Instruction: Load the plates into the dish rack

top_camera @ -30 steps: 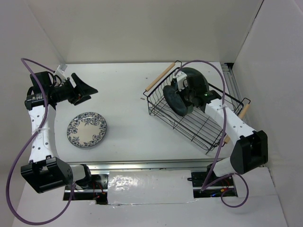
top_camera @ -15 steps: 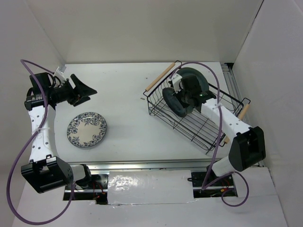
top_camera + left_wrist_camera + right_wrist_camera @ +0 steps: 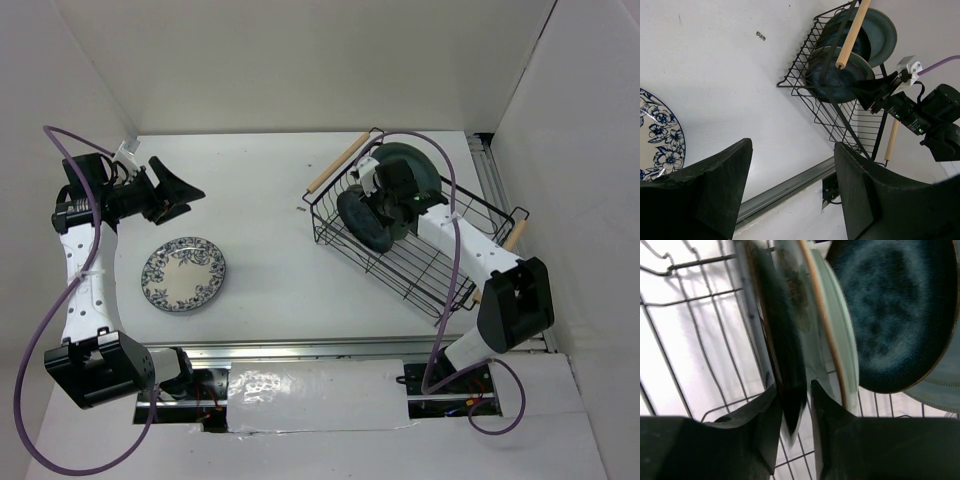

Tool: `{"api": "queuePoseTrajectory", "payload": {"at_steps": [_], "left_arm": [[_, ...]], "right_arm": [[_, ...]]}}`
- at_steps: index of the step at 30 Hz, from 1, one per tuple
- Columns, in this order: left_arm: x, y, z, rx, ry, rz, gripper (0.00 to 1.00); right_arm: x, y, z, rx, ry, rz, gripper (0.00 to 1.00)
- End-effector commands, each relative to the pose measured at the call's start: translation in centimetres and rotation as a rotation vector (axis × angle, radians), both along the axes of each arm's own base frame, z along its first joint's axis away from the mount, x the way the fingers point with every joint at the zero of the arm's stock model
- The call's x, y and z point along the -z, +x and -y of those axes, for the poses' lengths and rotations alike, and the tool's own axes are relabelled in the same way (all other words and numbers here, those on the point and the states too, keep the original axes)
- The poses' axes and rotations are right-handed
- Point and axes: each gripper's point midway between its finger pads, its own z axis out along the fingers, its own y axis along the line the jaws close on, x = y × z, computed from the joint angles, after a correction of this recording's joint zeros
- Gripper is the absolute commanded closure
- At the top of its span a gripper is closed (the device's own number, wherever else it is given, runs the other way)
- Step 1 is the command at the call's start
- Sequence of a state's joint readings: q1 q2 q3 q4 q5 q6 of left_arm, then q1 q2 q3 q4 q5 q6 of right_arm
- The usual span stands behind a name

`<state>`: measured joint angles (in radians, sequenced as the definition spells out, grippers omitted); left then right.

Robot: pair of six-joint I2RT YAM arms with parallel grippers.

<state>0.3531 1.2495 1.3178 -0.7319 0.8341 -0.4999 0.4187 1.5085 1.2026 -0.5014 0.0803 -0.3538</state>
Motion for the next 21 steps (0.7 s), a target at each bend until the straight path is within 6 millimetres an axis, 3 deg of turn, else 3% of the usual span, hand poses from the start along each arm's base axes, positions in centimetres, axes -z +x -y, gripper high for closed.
{"api": "queuePoseTrajectory", "payload": {"at_steps": [1, 2, 8, 15, 21], "left_arm": [[-0.8, -0.1, -0.1, 0.009, 0.022, 0.051, 0.22], [-0.8, -0.1, -0.1, 0.006, 0.023, 0.050, 0.22], [-0.9, -0.1, -0.1, 0.005, 0.022, 0.053, 0.22], [-0.8, -0.1, 0.0, 0.008, 0.016, 0.052, 0.22], [0.7, 0.1, -0.3, -0.009, 0.011, 0.008, 0.22]], "right_arm": [[-4.3, 3.5, 0.0, 0.069, 0.025, 0.170, 0.61], [-4.2, 3.4, 0.0, 0.072, 0.026, 0.169, 0.56], [-4.1, 3.6, 0.0, 0.084, 0.032, 0.160, 0.44], [-5.2, 3.0, -0.8, 0.072, 0.073, 0.169, 0.42], [-7.9, 1.4, -2.3, 0.045, 0.144, 0.198, 0.42]]}}
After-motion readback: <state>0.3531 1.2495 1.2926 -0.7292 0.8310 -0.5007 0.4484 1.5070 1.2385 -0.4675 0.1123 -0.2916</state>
